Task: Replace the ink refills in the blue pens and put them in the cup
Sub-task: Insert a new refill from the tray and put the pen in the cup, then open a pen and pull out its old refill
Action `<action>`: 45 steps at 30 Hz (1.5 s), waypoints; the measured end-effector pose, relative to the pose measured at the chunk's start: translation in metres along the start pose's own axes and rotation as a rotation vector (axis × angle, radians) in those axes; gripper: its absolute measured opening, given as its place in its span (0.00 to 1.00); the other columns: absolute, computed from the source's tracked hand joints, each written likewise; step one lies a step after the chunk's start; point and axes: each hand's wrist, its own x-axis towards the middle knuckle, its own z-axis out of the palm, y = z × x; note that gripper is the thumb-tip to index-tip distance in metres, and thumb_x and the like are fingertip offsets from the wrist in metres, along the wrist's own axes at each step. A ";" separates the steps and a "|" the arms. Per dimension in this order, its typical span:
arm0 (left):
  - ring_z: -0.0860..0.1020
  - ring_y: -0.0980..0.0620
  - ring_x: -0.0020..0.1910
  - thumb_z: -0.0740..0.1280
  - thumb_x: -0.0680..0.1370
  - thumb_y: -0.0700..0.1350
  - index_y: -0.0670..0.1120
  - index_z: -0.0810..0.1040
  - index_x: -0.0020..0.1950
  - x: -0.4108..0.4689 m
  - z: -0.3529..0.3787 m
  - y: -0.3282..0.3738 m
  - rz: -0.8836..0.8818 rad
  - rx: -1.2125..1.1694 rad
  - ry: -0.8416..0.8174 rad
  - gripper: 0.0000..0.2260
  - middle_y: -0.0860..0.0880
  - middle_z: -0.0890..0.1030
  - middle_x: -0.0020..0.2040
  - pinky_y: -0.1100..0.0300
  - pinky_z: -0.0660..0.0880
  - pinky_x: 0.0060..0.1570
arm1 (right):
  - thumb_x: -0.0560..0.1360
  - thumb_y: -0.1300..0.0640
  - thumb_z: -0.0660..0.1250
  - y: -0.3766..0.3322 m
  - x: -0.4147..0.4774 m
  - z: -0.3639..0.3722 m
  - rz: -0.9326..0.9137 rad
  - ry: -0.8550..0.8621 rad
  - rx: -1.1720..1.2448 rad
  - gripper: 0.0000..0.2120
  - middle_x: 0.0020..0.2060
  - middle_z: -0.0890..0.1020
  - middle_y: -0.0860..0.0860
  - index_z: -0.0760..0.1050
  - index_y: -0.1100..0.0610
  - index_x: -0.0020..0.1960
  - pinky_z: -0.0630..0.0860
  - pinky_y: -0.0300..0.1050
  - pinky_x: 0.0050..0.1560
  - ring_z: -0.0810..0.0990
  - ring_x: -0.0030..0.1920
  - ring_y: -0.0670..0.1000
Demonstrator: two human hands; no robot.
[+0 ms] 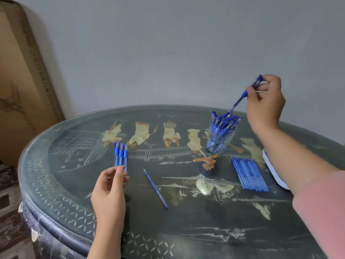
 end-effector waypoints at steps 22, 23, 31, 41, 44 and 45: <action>0.80 0.56 0.39 0.66 0.80 0.44 0.48 0.81 0.46 0.000 0.001 -0.003 0.023 0.085 -0.036 0.05 0.50 0.82 0.40 0.47 0.76 0.55 | 0.81 0.51 0.61 0.052 -0.007 0.016 -0.138 -0.387 -0.646 0.16 0.45 0.83 0.59 0.79 0.62 0.44 0.71 0.50 0.50 0.76 0.49 0.62; 0.80 0.55 0.39 0.66 0.80 0.44 0.48 0.81 0.46 0.000 0.001 -0.003 0.022 0.083 -0.036 0.05 0.50 0.82 0.40 0.47 0.76 0.55 | 0.81 0.51 0.60 0.051 -0.006 0.016 -0.134 -0.406 -0.661 0.16 0.46 0.83 0.58 0.79 0.62 0.45 0.71 0.50 0.50 0.75 0.50 0.62; 0.79 0.53 0.40 0.65 0.80 0.40 0.44 0.81 0.48 -0.002 -0.002 -0.002 0.006 0.033 -0.015 0.06 0.48 0.82 0.41 0.50 0.76 0.54 | 0.81 0.52 0.59 0.046 -0.015 0.010 -0.037 -0.462 -0.618 0.15 0.61 0.79 0.57 0.77 0.56 0.64 0.69 0.52 0.61 0.73 0.62 0.61; 0.79 0.53 0.40 0.63 0.81 0.39 0.43 0.80 0.49 -0.003 -0.008 -0.001 0.004 -0.067 0.045 0.06 0.42 0.82 0.46 0.70 0.77 0.41 | 0.76 0.65 0.64 0.017 -0.091 -0.014 -0.160 -0.179 -0.292 0.11 0.54 0.78 0.53 0.75 0.60 0.58 0.65 0.43 0.57 0.74 0.57 0.57; 0.79 0.53 0.40 0.62 0.81 0.39 0.46 0.80 0.47 -0.002 -0.011 0.002 -0.002 -0.107 0.064 0.08 0.44 0.81 0.44 0.65 0.76 0.42 | 0.74 0.66 0.66 0.003 -0.130 -0.006 -0.217 -0.207 -0.227 0.10 0.49 0.74 0.46 0.76 0.59 0.54 0.67 0.43 0.54 0.76 0.51 0.55; 0.79 0.52 0.41 0.62 0.82 0.39 0.47 0.80 0.46 -0.002 -0.013 0.004 -0.002 -0.119 0.071 0.09 0.45 0.81 0.43 0.63 0.76 0.43 | 0.74 0.65 0.66 -0.002 -0.144 0.000 -0.232 -0.237 -0.211 0.09 0.48 0.74 0.44 0.76 0.58 0.53 0.69 0.44 0.54 0.76 0.50 0.54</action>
